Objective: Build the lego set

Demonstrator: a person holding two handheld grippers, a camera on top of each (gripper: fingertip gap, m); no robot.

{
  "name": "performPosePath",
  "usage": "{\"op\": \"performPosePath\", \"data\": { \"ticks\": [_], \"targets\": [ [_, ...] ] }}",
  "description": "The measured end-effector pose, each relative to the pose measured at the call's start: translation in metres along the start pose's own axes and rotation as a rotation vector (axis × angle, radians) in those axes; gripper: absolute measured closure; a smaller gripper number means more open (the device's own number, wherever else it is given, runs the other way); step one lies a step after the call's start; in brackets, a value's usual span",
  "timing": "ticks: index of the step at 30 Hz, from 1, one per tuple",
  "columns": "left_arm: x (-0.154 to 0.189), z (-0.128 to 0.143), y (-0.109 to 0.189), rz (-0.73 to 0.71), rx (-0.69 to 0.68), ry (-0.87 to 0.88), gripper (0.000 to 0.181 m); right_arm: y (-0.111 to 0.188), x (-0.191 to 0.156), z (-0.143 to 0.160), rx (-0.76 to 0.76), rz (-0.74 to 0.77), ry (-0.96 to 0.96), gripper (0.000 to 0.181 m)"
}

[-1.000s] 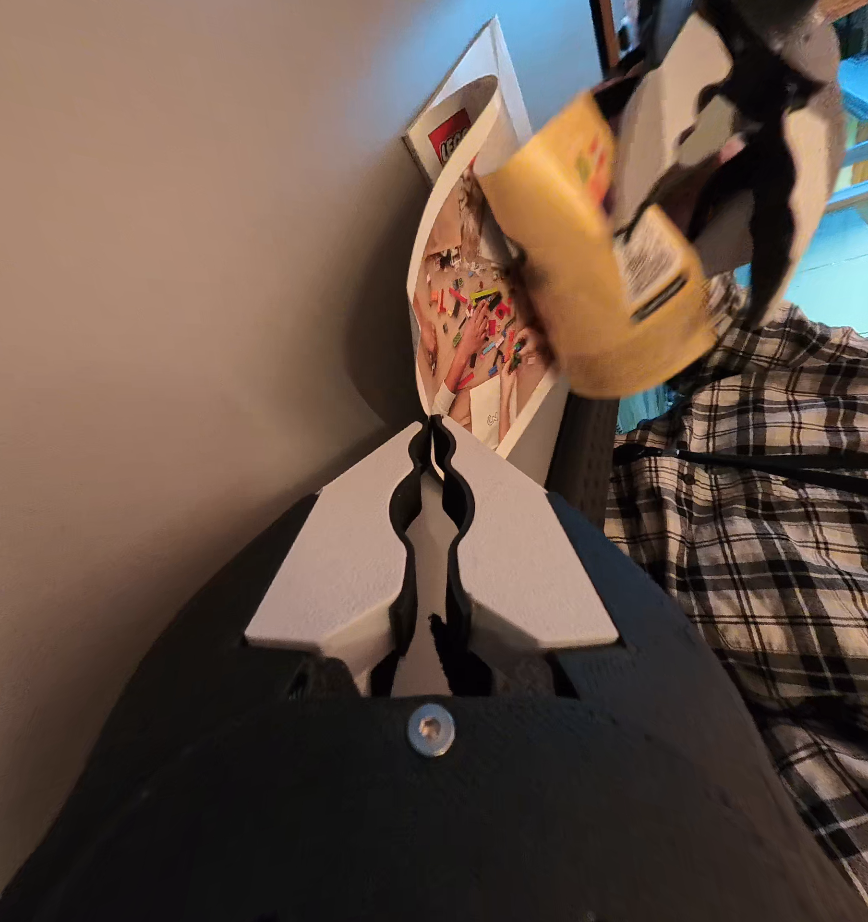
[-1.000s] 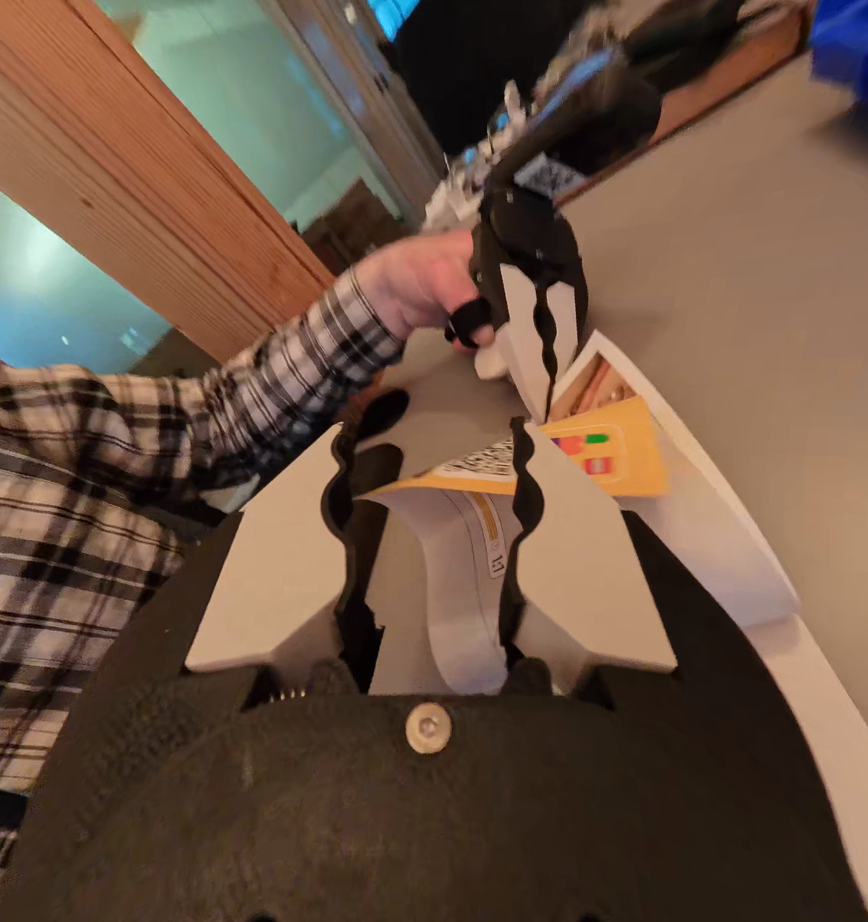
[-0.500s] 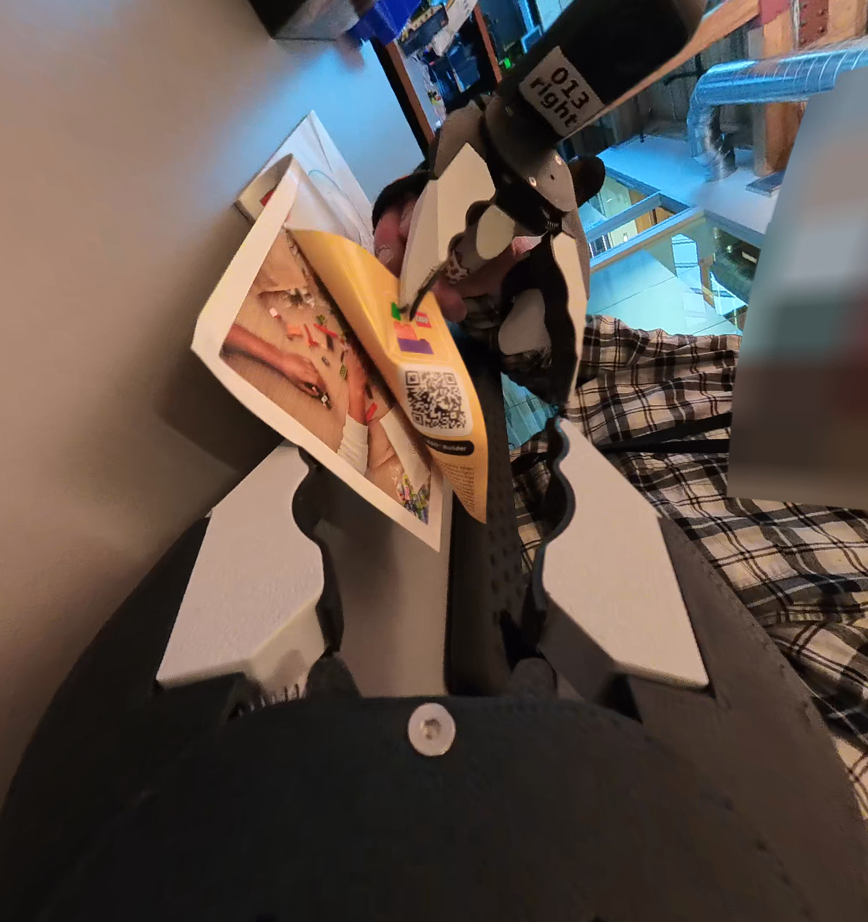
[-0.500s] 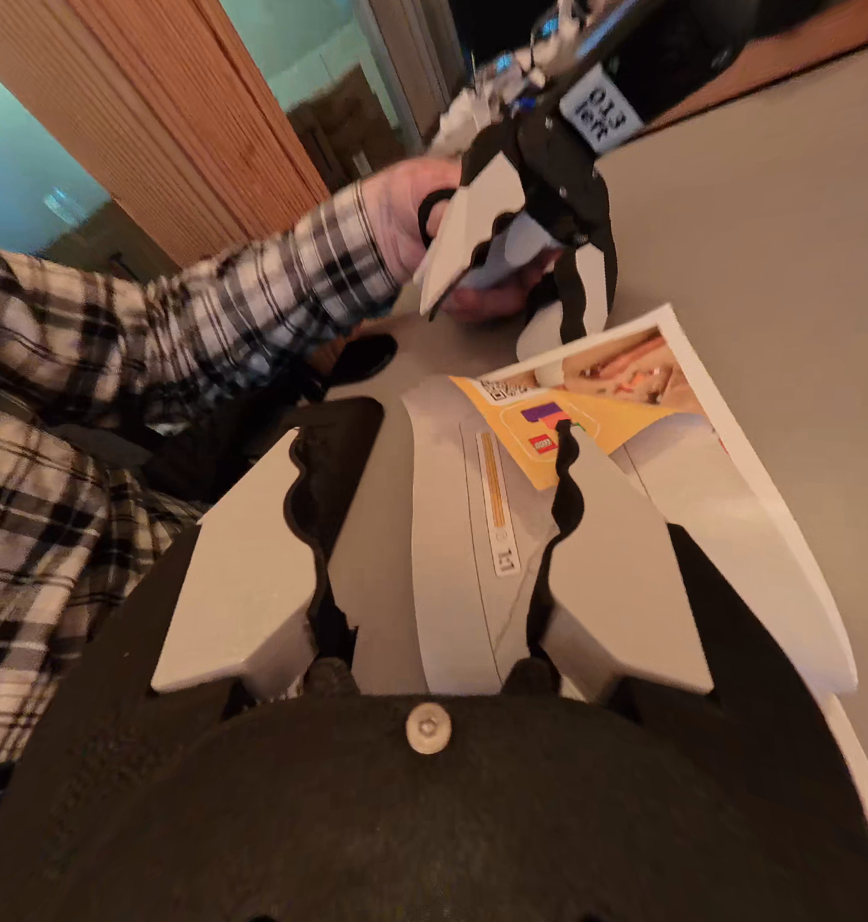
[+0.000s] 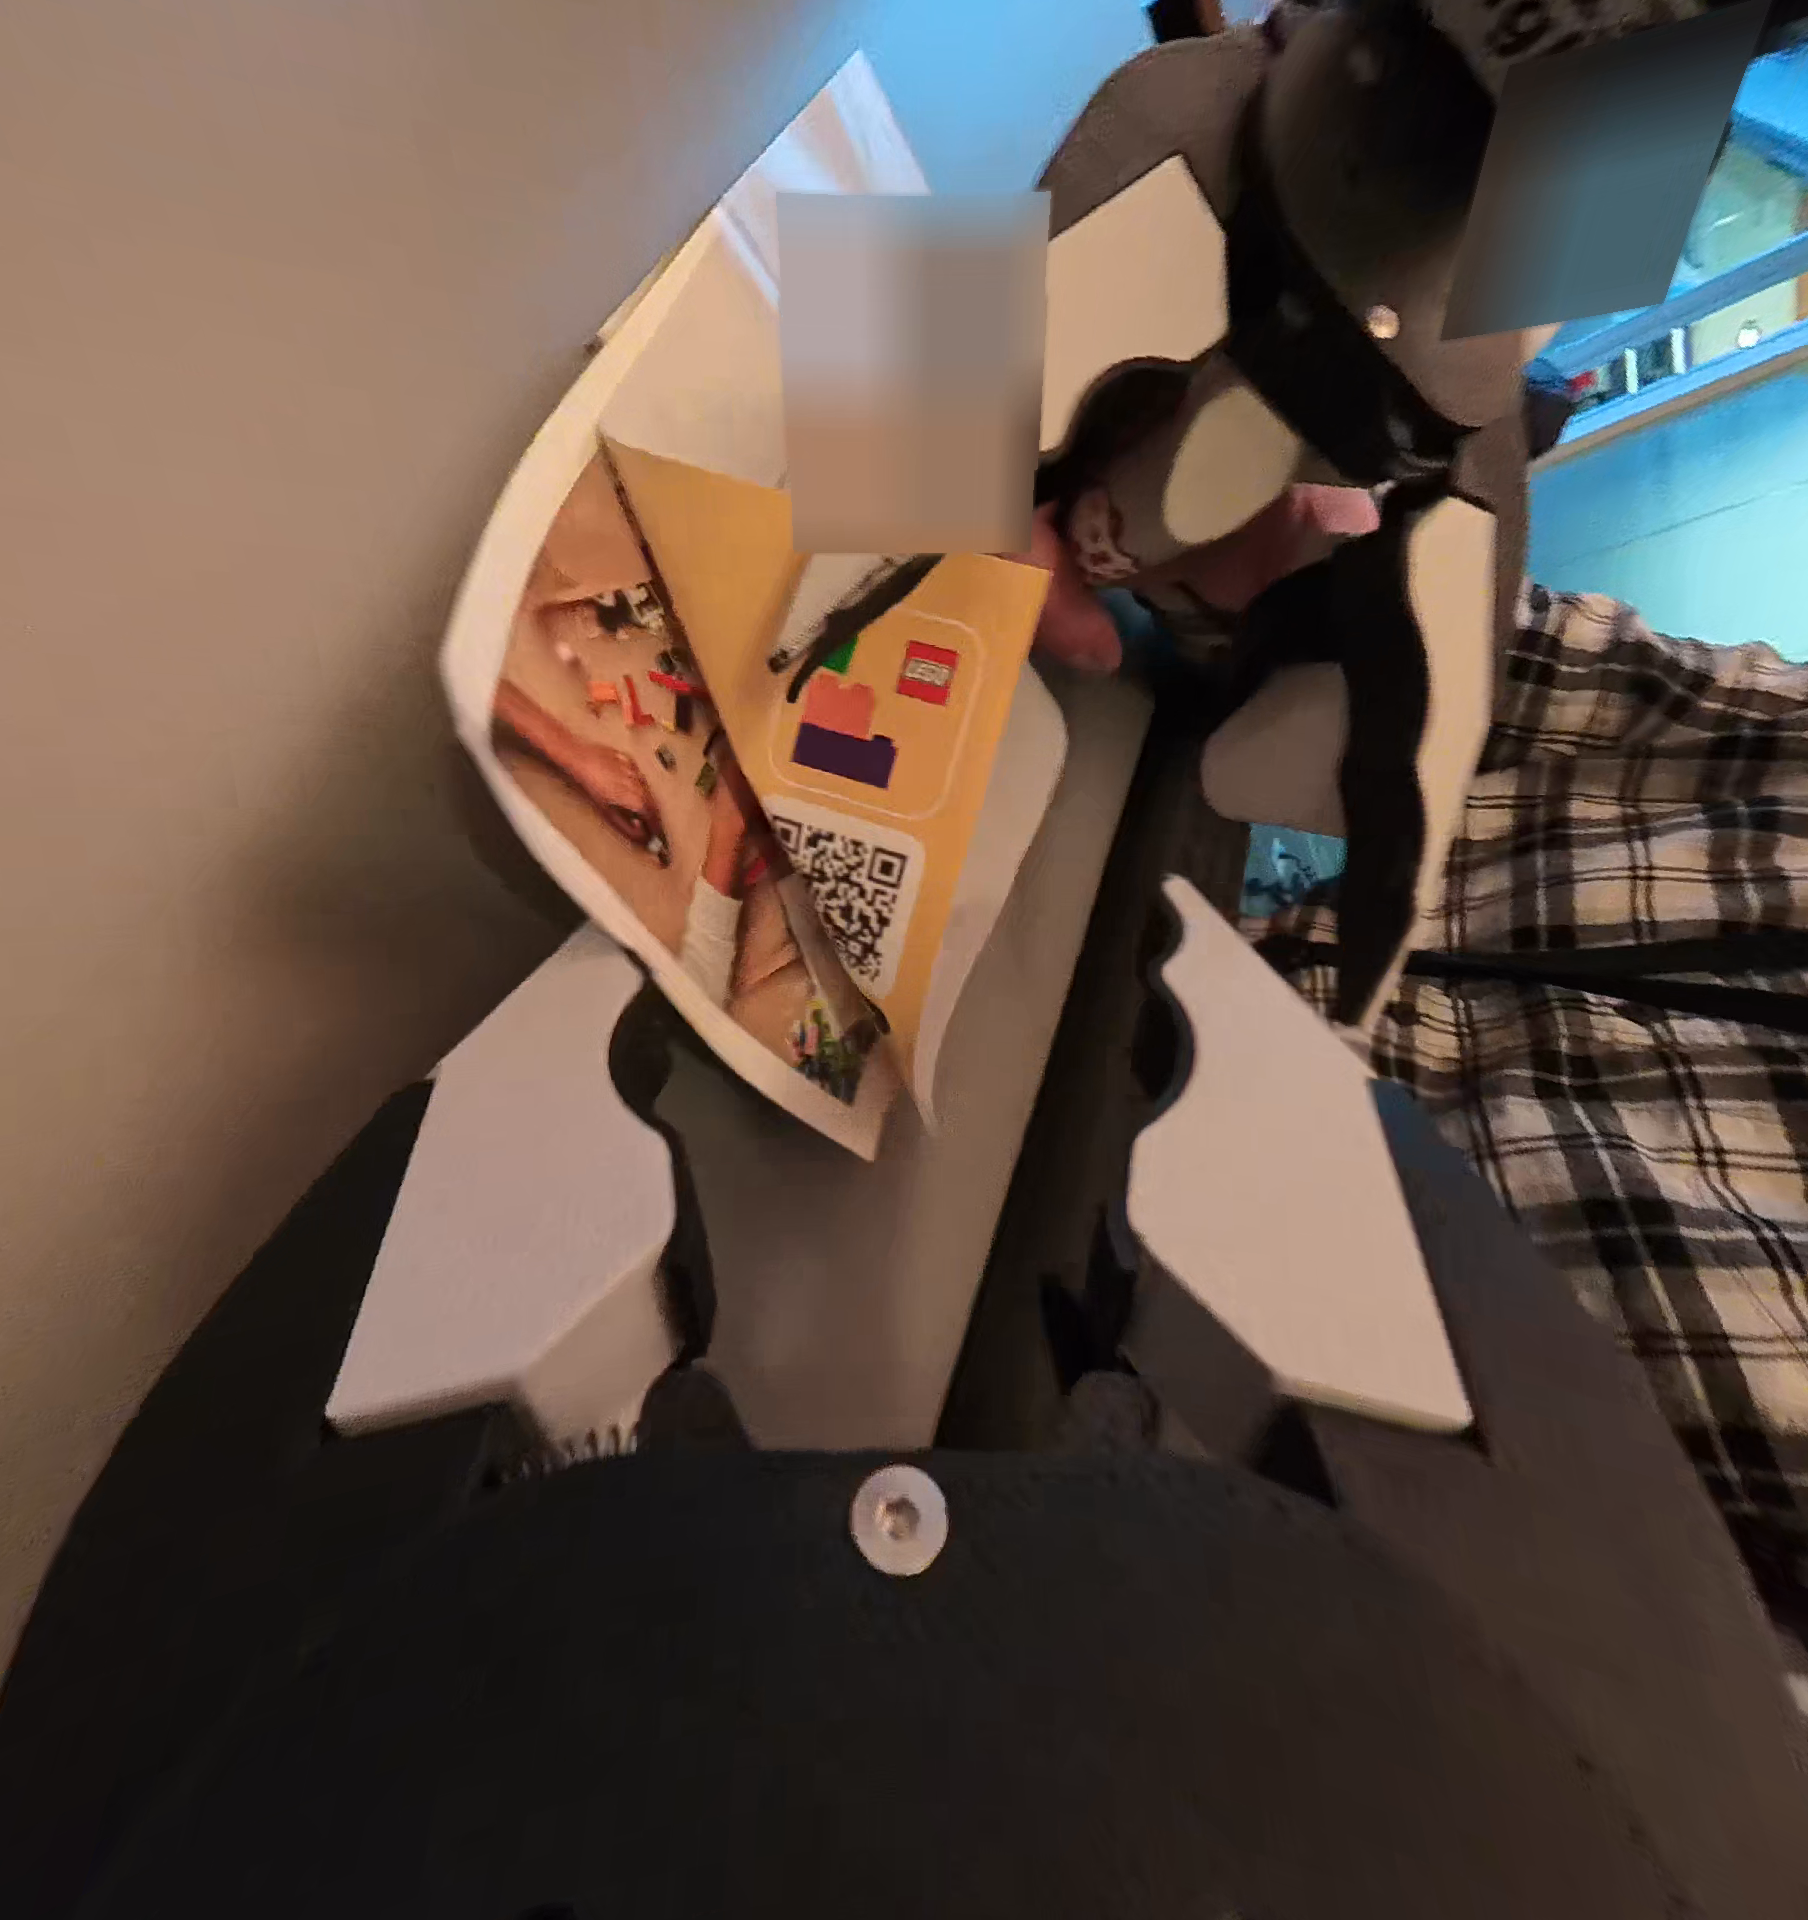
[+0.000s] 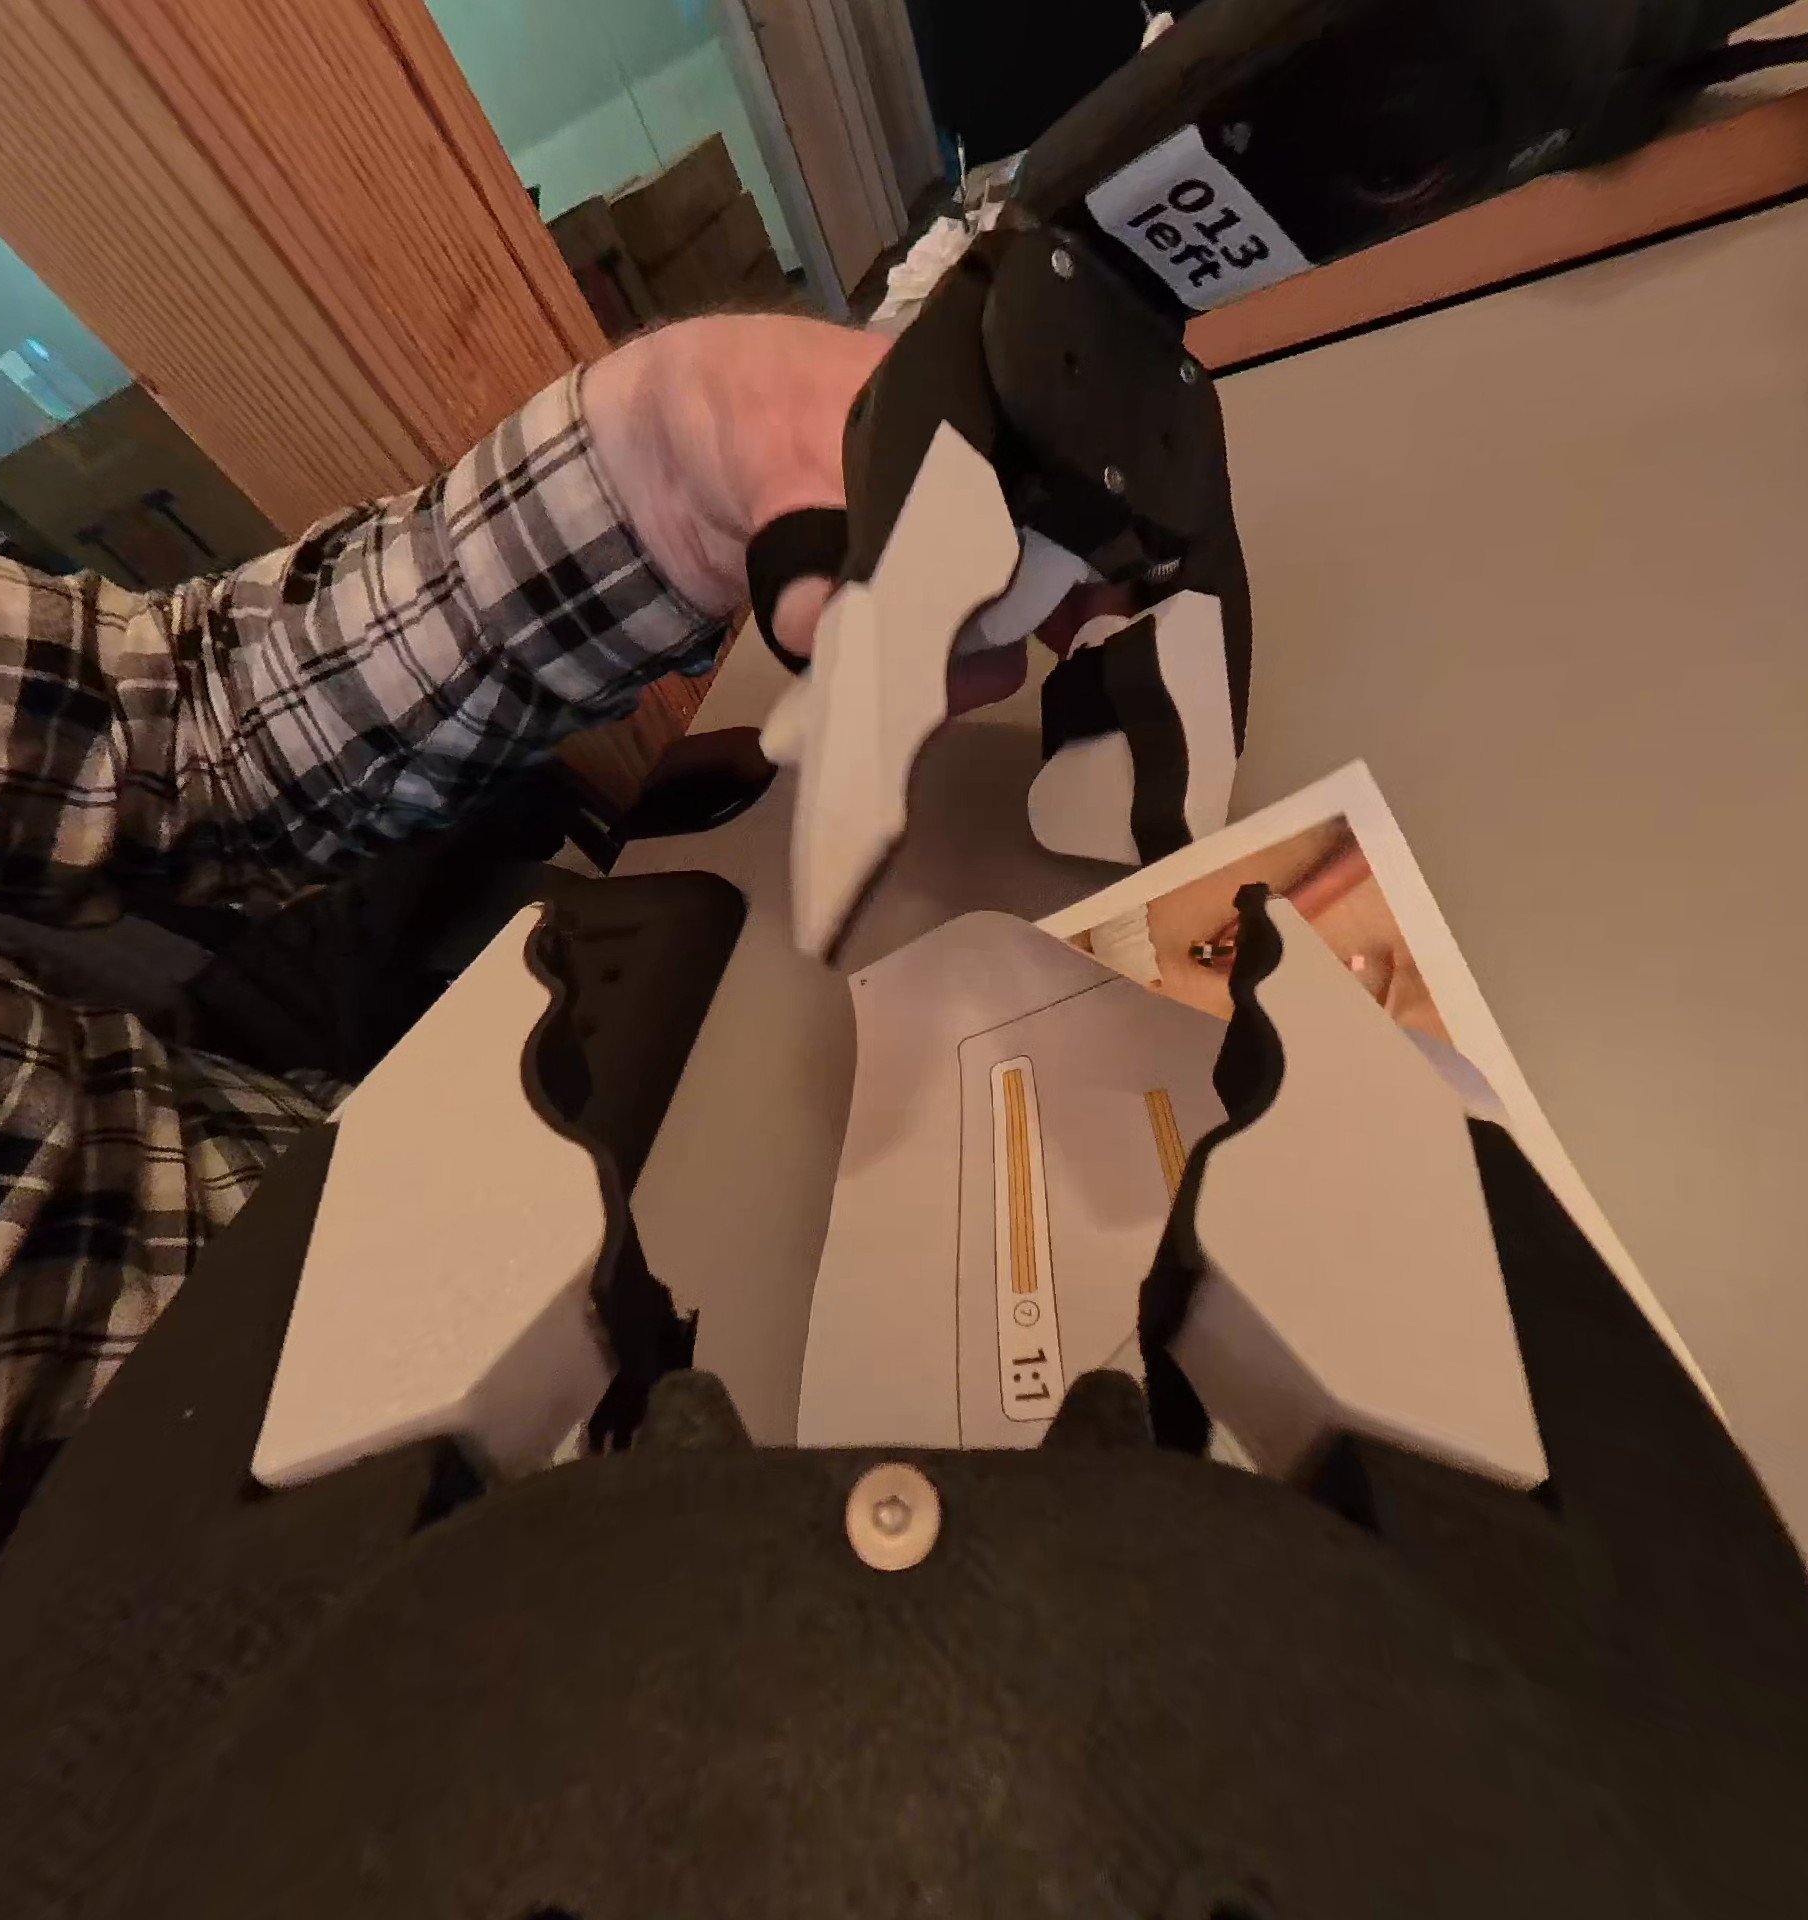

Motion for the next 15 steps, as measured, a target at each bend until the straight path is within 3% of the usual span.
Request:
{"op": "performPosePath", "data": {
  "ticks": [2, 4, 6, 11, 15],
  "targets": [
    [-0.006, 0.003, -0.005, -0.04, -0.027, 0.019, 0.111, -0.002, 0.002, -0.001, 0.008, -0.008, -0.022, 0.06],
    [-0.012, 0.0, -0.007, -0.033, 0.03, 0.046, 0.153, -0.001, 0.002, -0.002, 0.027, -0.021, -0.031, 0.062],
    [-0.014, -0.003, -0.007, 0.002, 0.074, 0.052, 0.181, 0.0, 0.002, -0.003, 0.038, -0.024, -0.032, 0.063],
    [-0.014, -0.004, 0.002, 0.033, 0.119, 0.039, 0.181, 0.03, -0.003, -0.019, 0.113, 0.034, 0.007, 0.066],
    [-0.012, -0.006, 0.017, 0.063, 0.126, 0.051, 0.181, 0.071, 0.017, -0.002, -0.013, 0.235, 0.058, 0.071]
  ]
}}
Point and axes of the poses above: each gripper's, where its closed fingertips meet, y back along the fingers, z out of its underside, x = y × z across the jaws, the point moved 7 cm from there along y, back along the fingers, and after that the axes turned 9 degrees about x, right-handed, at the moved point
